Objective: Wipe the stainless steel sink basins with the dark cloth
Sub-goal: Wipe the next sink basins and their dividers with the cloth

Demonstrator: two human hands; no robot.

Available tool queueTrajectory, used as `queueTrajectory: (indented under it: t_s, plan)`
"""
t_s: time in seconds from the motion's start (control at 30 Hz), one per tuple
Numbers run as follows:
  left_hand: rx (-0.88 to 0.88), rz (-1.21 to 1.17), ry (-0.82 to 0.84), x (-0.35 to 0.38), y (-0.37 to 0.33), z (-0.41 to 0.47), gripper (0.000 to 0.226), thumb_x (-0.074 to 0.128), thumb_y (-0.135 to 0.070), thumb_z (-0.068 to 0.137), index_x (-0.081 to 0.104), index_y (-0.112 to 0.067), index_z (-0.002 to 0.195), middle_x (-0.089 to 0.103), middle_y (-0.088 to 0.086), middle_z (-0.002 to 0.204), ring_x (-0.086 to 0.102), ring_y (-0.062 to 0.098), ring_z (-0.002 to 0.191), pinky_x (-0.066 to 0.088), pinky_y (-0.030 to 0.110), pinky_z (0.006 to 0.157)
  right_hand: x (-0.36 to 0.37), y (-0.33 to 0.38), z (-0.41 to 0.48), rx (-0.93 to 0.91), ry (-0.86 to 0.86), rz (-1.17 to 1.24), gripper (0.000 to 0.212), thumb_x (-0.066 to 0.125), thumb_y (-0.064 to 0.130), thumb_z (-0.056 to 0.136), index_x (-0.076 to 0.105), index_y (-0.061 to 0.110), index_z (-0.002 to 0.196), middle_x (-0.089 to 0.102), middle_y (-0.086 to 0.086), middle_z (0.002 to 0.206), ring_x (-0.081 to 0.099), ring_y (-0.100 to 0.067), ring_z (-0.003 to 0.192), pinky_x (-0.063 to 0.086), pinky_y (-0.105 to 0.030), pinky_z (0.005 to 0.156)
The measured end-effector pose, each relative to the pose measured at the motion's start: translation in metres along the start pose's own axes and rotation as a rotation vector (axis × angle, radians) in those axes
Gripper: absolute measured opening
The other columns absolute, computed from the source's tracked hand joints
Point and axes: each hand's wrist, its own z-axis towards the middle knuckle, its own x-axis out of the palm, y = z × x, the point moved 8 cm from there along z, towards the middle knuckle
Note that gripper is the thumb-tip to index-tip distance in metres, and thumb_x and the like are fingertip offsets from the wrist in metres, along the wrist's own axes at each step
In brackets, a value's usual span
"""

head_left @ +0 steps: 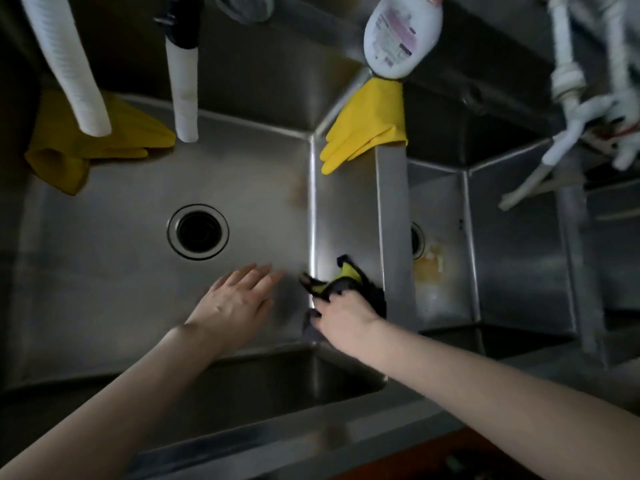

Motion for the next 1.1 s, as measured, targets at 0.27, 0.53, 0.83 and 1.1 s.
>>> queueTrajectory:
  t_s: [0.27,0.53,0.83,1.1]
  plan:
    - [-0.048,-0.041,0.039,0.025,-0.003,0.031,0.053,0.019,-0.04,0.099,0.013,-0.032,0.15,0.013,-0.008,0.16,0.012,0.016,0.147,0.014,0.034,0.117,0.029,-0.023,0.03,-0.019,0.204,-0.199,0.042,0.04,0.034,0.098,0.048,0.021,0.138,0.04,-0.005,0.148,0.023,-0.035,0.139,0.004,-0.054,0.115]
    - [-0.079,-0.08,-0.073,0.01,0.013,0.033,0.077,0.002,-0.05,0.077,0.024,-0.033,0.149,0.031,-0.004,0.155,0.028,0.022,0.143,0.025,0.039,0.113,0.009,-0.049,0.05,0.026,0.022,-0.158,0.038,0.051,0.02,0.094,0.054,0.015,0.131,0.048,-0.012,0.136,0.042,-0.037,0.124,0.024,-0.057,0.109]
    - [-0.058,-0.05,-0.135,0.004,0.006,0.053,0.072,0.007,-0.048,0.08,0.024,-0.032,0.148,0.035,-0.002,0.153,0.03,0.023,0.142,0.028,0.04,0.112,-0.06,-0.15,0.098,0.281,-0.226,-0.131,0.036,0.042,0.02,0.096,0.057,0.016,0.128,0.052,-0.008,0.133,0.042,-0.032,0.125,0.029,-0.047,0.106]
    - [-0.054,-0.066,-0.138,0.005,0.001,0.059,0.077,0.002,-0.05,0.077,0.02,-0.032,0.15,0.029,-0.002,0.155,0.023,0.022,0.145,0.023,0.041,0.114,-0.063,-0.171,0.139,0.399,-0.19,-0.14,0.039,0.035,0.023,0.099,0.055,0.02,0.132,0.05,-0.006,0.137,0.039,-0.03,0.129,0.024,-0.049,0.108]
